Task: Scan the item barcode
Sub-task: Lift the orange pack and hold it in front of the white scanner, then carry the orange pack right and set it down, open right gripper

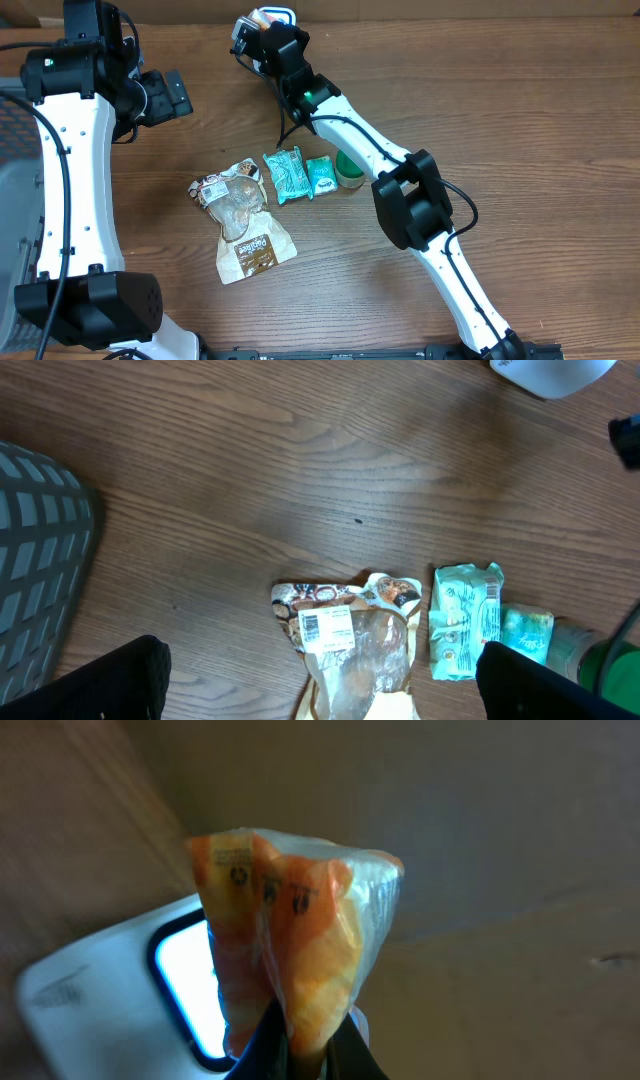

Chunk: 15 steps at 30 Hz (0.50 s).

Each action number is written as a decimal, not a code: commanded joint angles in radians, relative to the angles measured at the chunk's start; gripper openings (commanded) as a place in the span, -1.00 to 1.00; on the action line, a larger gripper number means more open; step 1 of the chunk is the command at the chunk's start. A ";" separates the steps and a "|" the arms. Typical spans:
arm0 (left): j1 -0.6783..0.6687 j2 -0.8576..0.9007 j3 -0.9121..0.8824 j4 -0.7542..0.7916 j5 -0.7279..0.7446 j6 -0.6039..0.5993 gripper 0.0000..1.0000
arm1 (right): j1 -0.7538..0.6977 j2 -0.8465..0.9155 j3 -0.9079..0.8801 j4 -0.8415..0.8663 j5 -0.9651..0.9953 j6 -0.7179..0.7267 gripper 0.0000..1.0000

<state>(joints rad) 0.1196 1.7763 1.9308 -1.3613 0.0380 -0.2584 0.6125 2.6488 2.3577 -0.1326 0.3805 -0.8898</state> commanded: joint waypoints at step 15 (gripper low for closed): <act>-0.002 -0.011 0.009 0.001 0.007 0.000 0.99 | -0.120 -0.650 0.019 -0.773 -0.439 1.073 -0.92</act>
<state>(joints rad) 0.1196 1.7767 1.9308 -1.3613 0.0383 -0.2584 0.5404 2.0796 2.3608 -0.8307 -0.0006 -0.0868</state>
